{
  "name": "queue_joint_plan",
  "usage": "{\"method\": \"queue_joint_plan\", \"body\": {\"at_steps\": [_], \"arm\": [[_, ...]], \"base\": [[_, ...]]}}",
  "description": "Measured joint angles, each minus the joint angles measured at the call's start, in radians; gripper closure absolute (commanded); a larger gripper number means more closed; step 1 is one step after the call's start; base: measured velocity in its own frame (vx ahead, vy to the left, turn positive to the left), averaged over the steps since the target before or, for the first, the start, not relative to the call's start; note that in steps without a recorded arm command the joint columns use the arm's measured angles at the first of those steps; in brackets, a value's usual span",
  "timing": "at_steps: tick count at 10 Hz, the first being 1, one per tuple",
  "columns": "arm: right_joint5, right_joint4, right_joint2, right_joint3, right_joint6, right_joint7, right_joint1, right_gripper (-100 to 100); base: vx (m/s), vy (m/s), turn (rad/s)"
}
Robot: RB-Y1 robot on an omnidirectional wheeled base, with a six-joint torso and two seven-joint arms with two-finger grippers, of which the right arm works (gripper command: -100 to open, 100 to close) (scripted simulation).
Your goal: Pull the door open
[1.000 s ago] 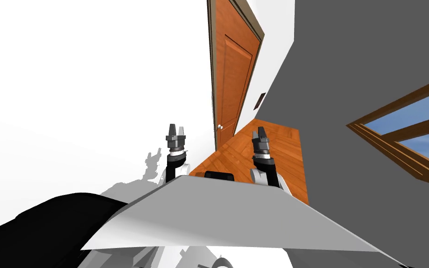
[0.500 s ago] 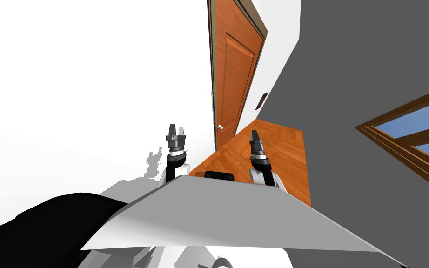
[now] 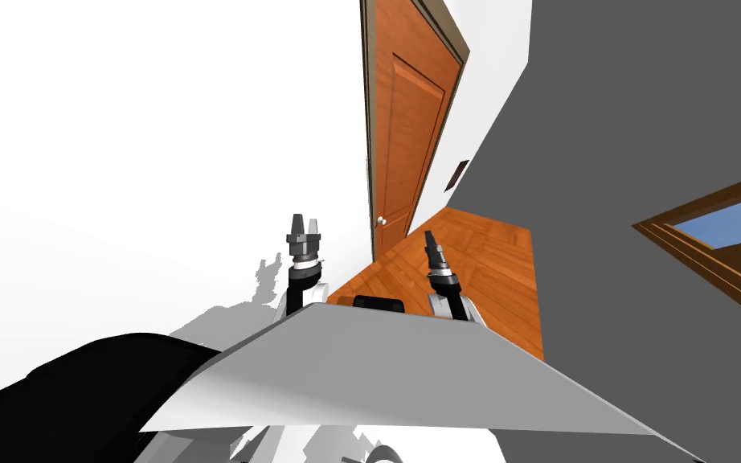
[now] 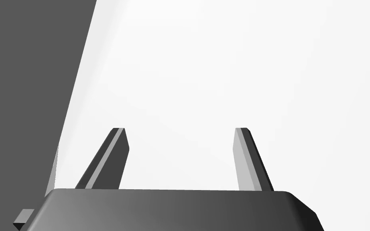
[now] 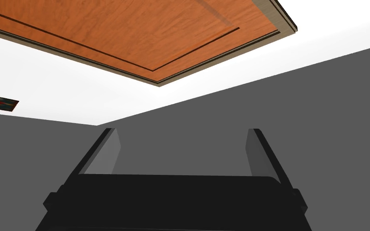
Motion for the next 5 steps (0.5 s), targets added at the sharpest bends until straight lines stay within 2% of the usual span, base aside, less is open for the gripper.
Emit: {"method": "queue_joint_plan", "body": {"at_steps": [2, 5], "arm": [[0.015, 0.039, -0.010, 0.002, -0.010, 0.033, -0.013, -100], [0.034, 0.107, -0.024, 0.003, -0.042, 0.081, -0.023, -100]], "base": [[0.043, -0.045, 0.071], [0.033, -0.038, 0.046]]}}
